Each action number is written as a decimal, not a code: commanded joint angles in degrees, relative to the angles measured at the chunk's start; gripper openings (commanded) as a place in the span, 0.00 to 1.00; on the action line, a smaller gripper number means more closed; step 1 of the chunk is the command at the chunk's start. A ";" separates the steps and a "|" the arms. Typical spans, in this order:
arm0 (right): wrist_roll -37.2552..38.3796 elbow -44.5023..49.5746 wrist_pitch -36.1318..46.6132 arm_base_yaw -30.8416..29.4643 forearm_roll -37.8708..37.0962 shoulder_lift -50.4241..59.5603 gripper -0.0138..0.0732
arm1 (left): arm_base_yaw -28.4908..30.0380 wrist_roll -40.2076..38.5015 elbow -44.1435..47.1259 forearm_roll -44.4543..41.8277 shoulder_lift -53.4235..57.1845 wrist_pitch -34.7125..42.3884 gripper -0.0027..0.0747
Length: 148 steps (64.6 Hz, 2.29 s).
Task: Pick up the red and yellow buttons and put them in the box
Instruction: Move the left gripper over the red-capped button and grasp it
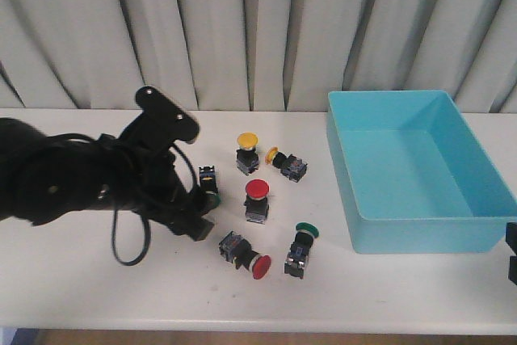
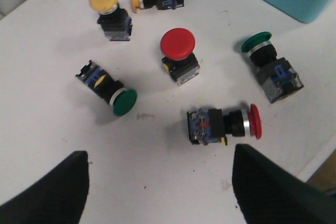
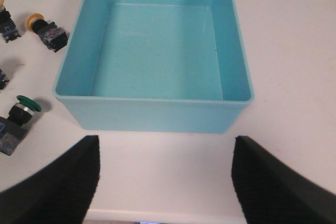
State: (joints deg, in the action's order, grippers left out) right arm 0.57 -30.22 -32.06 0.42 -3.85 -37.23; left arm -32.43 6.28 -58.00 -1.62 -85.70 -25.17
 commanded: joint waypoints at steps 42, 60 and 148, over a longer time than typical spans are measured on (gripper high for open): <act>-0.57 -1.66 3.53 -0.33 -0.37 -0.37 0.74 | -1.86 -11.79 -29.51 0.49 -28.97 0.00 0.76; -0.57 -1.66 3.91 -0.33 -0.37 -0.37 0.74 | -2.26 -12.41 -33.47 0.54 -34.89 0.20 0.76; -0.23 -1.66 4.44 -0.33 -0.19 -0.37 0.74 | -2.34 -7.39 -33.54 -0.10 -23.42 -7.01 0.29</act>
State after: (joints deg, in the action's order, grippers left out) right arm 0.57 -30.22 -32.00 0.42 -3.85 -37.23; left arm -34.62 -4.11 -89.76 -1.79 -116.05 -31.51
